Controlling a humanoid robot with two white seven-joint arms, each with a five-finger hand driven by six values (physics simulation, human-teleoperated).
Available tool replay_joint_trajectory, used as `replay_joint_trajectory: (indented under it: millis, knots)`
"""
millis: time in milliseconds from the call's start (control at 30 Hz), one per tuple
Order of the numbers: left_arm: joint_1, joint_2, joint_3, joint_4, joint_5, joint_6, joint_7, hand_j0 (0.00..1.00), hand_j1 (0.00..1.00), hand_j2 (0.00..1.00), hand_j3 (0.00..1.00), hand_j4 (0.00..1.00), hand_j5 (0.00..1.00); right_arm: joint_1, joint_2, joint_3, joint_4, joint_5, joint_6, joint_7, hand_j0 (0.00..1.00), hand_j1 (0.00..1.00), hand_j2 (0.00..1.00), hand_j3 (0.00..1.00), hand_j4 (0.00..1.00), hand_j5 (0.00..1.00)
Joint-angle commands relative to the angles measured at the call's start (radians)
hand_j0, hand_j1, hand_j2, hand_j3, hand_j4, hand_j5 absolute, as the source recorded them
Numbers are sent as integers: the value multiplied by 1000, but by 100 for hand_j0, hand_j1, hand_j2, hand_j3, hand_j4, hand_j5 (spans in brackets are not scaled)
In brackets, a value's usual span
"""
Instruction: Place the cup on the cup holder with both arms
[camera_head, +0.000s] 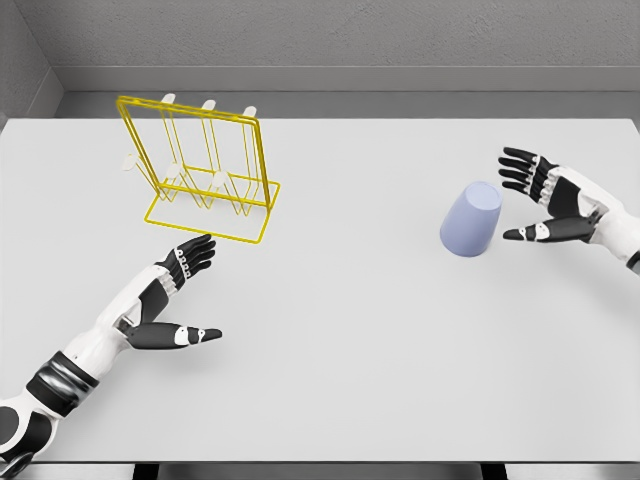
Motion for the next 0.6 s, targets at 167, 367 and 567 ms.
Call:
replay_joint_trajectory:
  millis: [167,367,567]
  knots:
    - [-2,-1,0,-1,1,0,0,100,100,100,100,100,100,-2,14,-6,41,-7,10,0,100,100,100,100,100,100]
    - [0,-9,0,-1,0,0,0,100,100,100,100,100,100,-6,23,-13,61,-12,37,0,100,100,100,100,100,100]
    - [-2,-10,0,-1,0,0,0,100,100,100,100,100,100,-3,43,-26,59,-7,28,0,100,100,100,100,100,100]
